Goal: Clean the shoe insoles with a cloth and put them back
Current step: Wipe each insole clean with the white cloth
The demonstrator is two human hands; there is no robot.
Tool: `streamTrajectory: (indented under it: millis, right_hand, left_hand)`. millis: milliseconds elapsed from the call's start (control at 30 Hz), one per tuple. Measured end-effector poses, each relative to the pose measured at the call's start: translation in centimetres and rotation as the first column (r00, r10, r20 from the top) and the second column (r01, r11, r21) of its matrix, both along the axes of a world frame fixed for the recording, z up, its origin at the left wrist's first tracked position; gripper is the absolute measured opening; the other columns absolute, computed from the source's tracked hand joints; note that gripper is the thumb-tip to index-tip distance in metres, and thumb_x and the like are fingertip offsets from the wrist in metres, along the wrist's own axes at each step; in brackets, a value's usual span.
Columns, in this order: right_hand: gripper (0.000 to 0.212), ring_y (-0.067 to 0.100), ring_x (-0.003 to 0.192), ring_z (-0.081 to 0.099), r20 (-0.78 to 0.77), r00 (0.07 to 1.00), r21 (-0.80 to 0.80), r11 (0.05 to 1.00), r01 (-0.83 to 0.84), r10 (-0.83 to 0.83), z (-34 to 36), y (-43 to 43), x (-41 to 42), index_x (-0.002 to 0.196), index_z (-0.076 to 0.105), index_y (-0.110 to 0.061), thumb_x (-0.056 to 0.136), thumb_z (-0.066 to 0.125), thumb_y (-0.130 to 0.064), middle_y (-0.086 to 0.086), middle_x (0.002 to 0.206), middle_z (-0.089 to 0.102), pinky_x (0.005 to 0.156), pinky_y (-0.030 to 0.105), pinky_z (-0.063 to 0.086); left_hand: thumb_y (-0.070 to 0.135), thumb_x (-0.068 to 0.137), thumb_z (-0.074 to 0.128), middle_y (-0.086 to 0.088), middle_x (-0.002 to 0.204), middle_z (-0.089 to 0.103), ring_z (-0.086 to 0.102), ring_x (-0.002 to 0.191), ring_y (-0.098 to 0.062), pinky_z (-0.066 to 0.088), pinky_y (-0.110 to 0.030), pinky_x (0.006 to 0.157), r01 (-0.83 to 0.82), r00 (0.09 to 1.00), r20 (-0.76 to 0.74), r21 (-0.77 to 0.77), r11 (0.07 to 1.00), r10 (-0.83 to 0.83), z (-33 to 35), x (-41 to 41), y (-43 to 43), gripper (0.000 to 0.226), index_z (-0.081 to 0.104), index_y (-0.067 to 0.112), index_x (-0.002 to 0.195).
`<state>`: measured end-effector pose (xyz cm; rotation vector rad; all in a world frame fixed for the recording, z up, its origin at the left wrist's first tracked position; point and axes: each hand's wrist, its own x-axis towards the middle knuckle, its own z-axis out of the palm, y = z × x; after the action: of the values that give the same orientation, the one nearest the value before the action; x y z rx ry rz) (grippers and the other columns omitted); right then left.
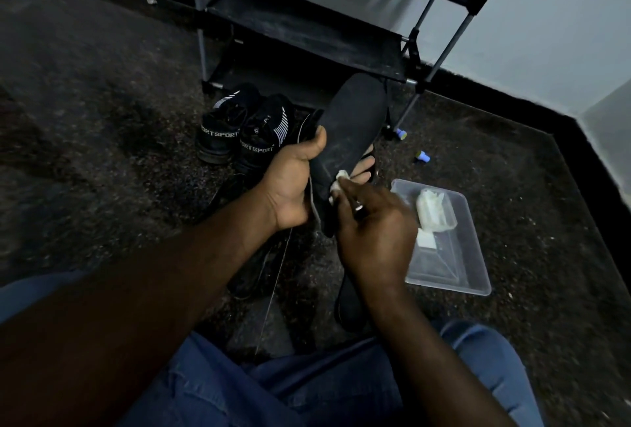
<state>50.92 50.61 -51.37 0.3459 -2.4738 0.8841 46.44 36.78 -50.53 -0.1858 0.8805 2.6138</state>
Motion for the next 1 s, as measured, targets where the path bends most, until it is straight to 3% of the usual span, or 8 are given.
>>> streamTrajectory:
  millis: [200, 400, 567, 667, 800, 1000]
  right_hand:
    - [0.023, 0.029, 0.085, 0.067, -0.007, 0.994, 0.002, 0.994, 0.112, -0.112, 1.5, 0.3, -3.7, 0.104, 0.081, -0.024, 0.093, 0.063, -0.033, 0.004, 0.09, 0.074, 0.075, 0.043, 0.054]
    - [0.026, 0.028, 0.087, 0.067, 0.024, 0.997, -0.035, 0.997, -0.075, 0.076, -0.3, -0.4, -0.7, 0.109, 0.08, -0.024, 0.091, 0.062, -0.027, 0.002, 0.094, 0.073, 0.076, 0.046, 0.054]
    - [0.029, 0.024, 0.09, 0.066, 0.032, 0.994, -0.028, 0.994, -0.108, 0.109, -0.5, -0.7, 1.1, 0.11, 0.079, -0.027, 0.09, 0.059, -0.032, -0.004, 0.095, 0.072, 0.078, 0.047, 0.053]
    - [0.019, 0.03, 0.086, 0.063, -0.012, 0.999, 0.116, 0.993, -0.032, 0.034, 0.3, -0.3, -0.2, 0.101, 0.079, -0.028, 0.09, 0.064, -0.033, -0.001, 0.089, 0.069, 0.071, 0.045, 0.049]
    - [0.018, 0.035, 0.085, 0.062, -0.018, 0.994, 0.126, 0.986, 0.11, -0.109, 1.0, 0.0, -3.0, 0.092, 0.08, -0.024, 0.09, 0.065, -0.034, 0.004, 0.086, 0.07, 0.071, 0.046, 0.051]
    - [0.027, 0.032, 0.09, 0.064, 0.067, 0.998, 0.027, 0.999, -0.024, 0.023, -0.5, -1.3, -0.9, 0.1, 0.079, -0.025, 0.089, 0.056, -0.034, 0.004, 0.093, 0.071, 0.077, 0.049, 0.053]
  left_hand:
    - [0.05, 0.105, 0.044, -0.014, 0.151, 0.053, 0.051, 0.14, -0.032, 0.037, -0.046, 0.12, 0.091, 0.995, 0.043, -0.032, 0.995, -0.089, -0.4, 0.5, 0.7, 0.064, 0.049, 0.005, 0.151]
    - [0.048, 0.108, 0.039, -0.021, 0.147, 0.057, 0.054, 0.138, -0.033, 0.045, -0.047, 0.113, 0.017, 0.999, 0.046, -0.004, 1.0, -0.016, 0.3, 0.0, 0.0, 0.059, 0.046, 0.008, 0.152]
    - [0.049, 0.109, 0.034, -0.018, 0.144, 0.06, 0.056, 0.136, -0.034, 0.048, -0.046, 0.11, -0.029, 0.998, 0.048, -0.002, 1.0, 0.029, 0.4, 0.1, 0.2, 0.059, 0.049, 0.009, 0.149]
    - [0.049, 0.109, 0.034, -0.013, 0.148, 0.058, 0.054, 0.138, -0.03, 0.044, -0.045, 0.114, -0.029, 0.998, 0.054, -0.009, 1.0, 0.029, 0.2, 0.1, 0.3, 0.061, 0.046, 0.008, 0.152]
    - [0.055, 0.105, 0.041, -0.012, 0.152, 0.054, 0.048, 0.143, -0.031, 0.037, -0.046, 0.119, 0.04, 0.997, 0.067, -0.057, 0.998, -0.036, -0.2, 0.3, 0.7, 0.066, 0.049, 0.009, 0.151]
    - [0.053, 0.105, 0.041, -0.019, 0.145, 0.059, 0.057, 0.135, -0.03, 0.057, -0.042, 0.098, 0.008, 0.996, 0.093, -0.025, 1.0, -0.006, 0.0, 0.2, 0.2, 0.059, 0.055, 0.013, 0.146]
